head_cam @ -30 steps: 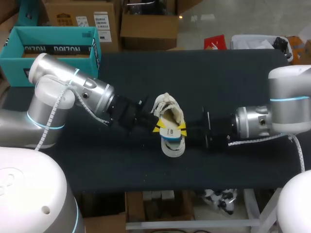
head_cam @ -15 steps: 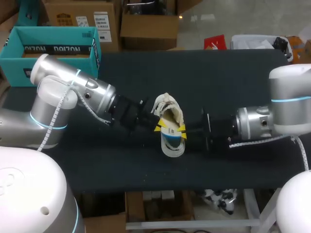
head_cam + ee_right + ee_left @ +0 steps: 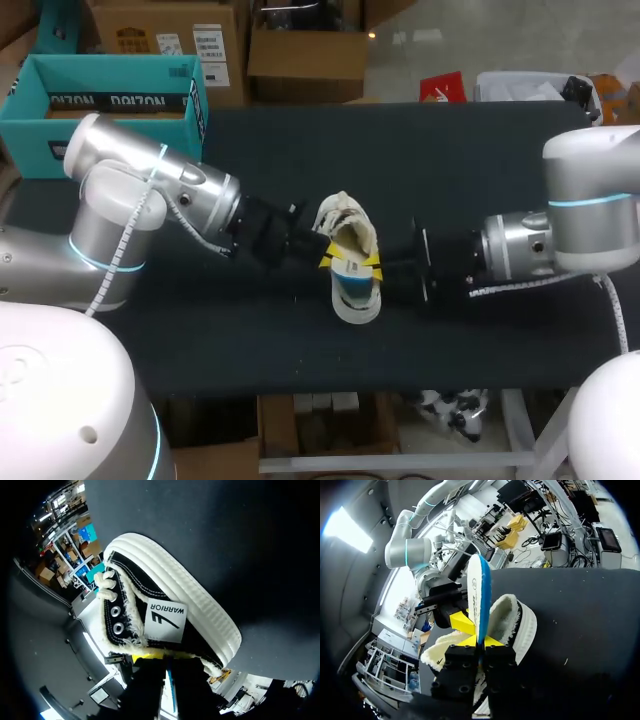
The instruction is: Open the shoe tongue, take the insole out of the shoe, put the insole back into the shoe, and pack the shoe into the shoebox
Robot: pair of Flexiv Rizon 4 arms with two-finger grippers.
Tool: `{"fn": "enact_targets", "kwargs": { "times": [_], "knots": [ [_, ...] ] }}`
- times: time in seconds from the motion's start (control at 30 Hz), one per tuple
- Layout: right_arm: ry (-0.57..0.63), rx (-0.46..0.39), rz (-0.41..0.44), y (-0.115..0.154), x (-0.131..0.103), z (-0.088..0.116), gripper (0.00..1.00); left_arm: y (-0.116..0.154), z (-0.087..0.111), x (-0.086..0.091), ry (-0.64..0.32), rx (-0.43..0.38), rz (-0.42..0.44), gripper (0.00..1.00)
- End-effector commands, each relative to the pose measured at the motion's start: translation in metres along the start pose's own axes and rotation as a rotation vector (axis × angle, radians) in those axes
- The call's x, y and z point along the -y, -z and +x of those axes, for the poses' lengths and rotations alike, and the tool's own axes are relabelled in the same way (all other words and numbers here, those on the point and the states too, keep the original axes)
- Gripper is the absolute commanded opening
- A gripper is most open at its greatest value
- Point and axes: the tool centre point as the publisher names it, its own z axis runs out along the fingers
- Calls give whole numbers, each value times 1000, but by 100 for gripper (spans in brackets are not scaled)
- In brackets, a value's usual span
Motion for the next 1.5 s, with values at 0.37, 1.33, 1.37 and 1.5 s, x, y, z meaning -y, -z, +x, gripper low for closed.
{"fn": "enact_targets", "kwargs": {
  "times": [0.37, 1.33, 1.37, 1.5],
  "knots": [
    [-16, 19, -23, -1, -12, 4, 0, -4, 3, 1, 27, -4, 31, 39],
    [-18, 34, -66, 12, 14, -14, 0, -15, 4, 3, 6, 8, 31, 0],
    [-16, 34, -60, 9, 12, -14, 0, -16, 4, 2, 7, 7, 29, 0],
    [-8, 36, -48, 3, 6, -10, 0, -16, 3, -2, 15, 3, 15, 0]
  ]
}}
